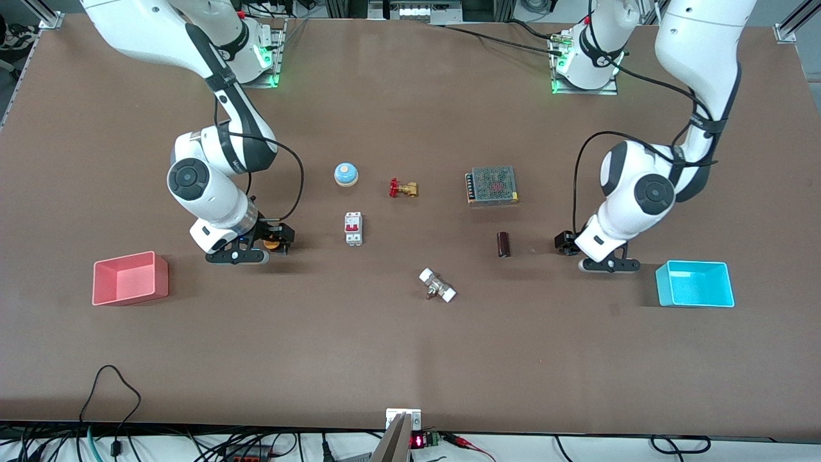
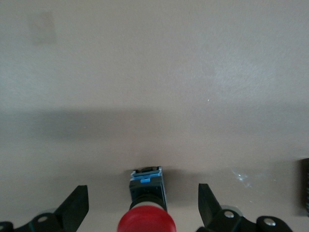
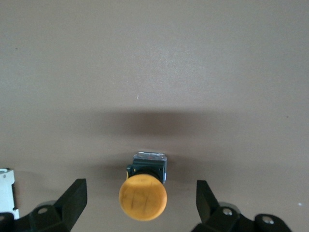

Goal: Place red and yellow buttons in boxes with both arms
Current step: 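Lower and close the right gripper on the yellow button while the left grasps red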

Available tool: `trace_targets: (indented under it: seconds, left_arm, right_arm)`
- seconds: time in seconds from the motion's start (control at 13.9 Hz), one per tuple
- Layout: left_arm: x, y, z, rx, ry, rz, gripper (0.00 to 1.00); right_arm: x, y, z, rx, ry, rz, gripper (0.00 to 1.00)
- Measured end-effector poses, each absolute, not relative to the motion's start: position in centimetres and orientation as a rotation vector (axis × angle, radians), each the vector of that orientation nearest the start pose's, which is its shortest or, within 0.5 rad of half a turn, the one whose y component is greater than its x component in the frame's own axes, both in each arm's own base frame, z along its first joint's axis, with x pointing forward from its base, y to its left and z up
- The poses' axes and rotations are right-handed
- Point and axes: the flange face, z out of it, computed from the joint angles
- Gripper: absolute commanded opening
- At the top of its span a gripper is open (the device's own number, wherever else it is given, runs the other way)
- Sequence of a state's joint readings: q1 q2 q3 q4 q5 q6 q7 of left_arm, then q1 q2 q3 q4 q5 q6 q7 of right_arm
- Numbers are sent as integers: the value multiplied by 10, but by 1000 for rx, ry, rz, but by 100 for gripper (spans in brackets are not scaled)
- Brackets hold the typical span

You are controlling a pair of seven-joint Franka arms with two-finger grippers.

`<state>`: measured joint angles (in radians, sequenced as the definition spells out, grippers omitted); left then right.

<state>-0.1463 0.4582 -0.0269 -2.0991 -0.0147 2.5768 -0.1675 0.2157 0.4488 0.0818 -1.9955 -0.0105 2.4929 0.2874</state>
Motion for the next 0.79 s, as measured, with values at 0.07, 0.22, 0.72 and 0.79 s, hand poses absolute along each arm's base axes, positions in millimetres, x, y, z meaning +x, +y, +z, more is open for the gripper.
trace_targets:
  seconds: [0.07,0.22,0.72,0.79]
  left_arm:
    - [571,-101,192,-3166,-15,-40,100]
    - [566,-101,181,-3166,-17,-48,73]
    - [567,-101,182,-3167,-18,-61,26]
    - [568,-100,182,-3167,-20,-66,26]
  right_arm:
    - [588,179,235,-3099,-16,-59,100]
    - [587,180,229,-3099,-19,-55,100]
    - [585,185,222,-3106,-51,-57,48]
    - [585,185,222,-3107,-54,-57,45]
